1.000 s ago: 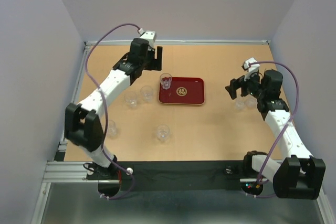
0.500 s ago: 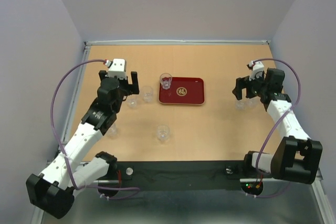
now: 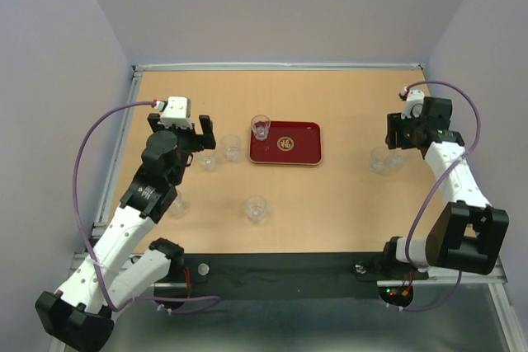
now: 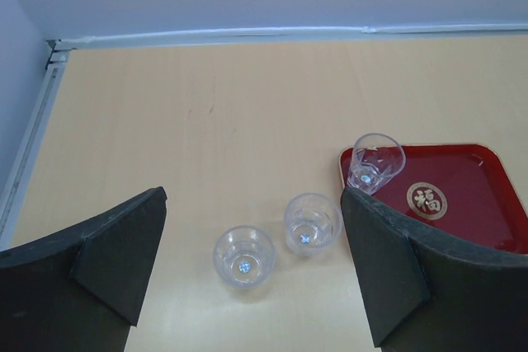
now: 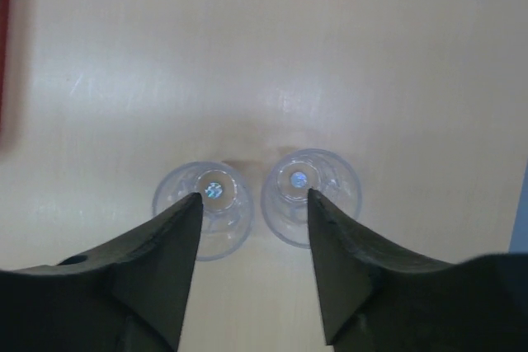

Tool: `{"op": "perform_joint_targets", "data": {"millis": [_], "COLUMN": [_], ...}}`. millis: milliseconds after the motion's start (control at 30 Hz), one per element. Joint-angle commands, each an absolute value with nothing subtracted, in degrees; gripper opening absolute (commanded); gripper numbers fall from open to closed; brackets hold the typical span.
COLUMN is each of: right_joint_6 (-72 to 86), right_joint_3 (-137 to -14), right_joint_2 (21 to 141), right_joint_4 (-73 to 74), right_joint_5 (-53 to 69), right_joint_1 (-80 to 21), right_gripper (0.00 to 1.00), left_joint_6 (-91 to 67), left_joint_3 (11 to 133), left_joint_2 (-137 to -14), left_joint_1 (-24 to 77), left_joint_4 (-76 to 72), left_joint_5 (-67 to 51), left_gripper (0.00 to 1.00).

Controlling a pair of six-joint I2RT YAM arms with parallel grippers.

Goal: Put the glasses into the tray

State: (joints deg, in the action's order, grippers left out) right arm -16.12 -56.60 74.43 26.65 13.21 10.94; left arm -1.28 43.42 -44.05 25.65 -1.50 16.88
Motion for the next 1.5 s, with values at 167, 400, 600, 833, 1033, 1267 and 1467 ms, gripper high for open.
{"op": "perform_joint_targets", "data": {"millis": [167, 400, 600, 833, 1033, 1267, 1467], "right_joint_6": [-12.39, -12.83, -13.62, -13.54, -13.89, -15.03, -15.82], "right_joint_3": [-60.47, -59.94, -59.06, -59.33, -60.03, -62.83, -68.28], "right_joint_2": [79.8, 82.79, 84.02, 86.92, 88.77, 87.98, 89.29], "right_joint_4": [28.21, 27.86, 27.07, 26.19, 25.32, 22.41, 21.27], "right_joint_5": [8.61, 9.4, 10.11, 11.78, 12.3, 11.34, 15.72], "right_joint_1": [17.48, 20.12, 21.97, 22.68, 22.76, 22.85, 22.68], "right_gripper": [0.42, 0.39, 0.37, 0.3, 0.13, 0.0, 0.0], "left_joint_6": [-1.23, -1.23, -1.41, -1.41, -1.49, -1.49, -1.49], "left_joint_3": [43.59, 43.51, 43.51, 43.51, 43.51, 43.42, 43.42], "left_joint_2": [-42.8, -42.45, -42.54, -42.45, -42.8, -42.89, -42.8], "left_joint_1": [25.66, 25.66, 25.66, 25.66, 25.66, 25.58, 25.66], "left_joint_4": [-4.48, -4.48, -4.57, -4.57, -4.57, -4.66, -4.66], "left_joint_5": [15.21, 14.94, 14.41, 14.5, 14.33, 14.41, 14.59], "left_gripper": [0.99, 0.99, 0.99, 0.99, 0.99, 0.99, 0.99]}}
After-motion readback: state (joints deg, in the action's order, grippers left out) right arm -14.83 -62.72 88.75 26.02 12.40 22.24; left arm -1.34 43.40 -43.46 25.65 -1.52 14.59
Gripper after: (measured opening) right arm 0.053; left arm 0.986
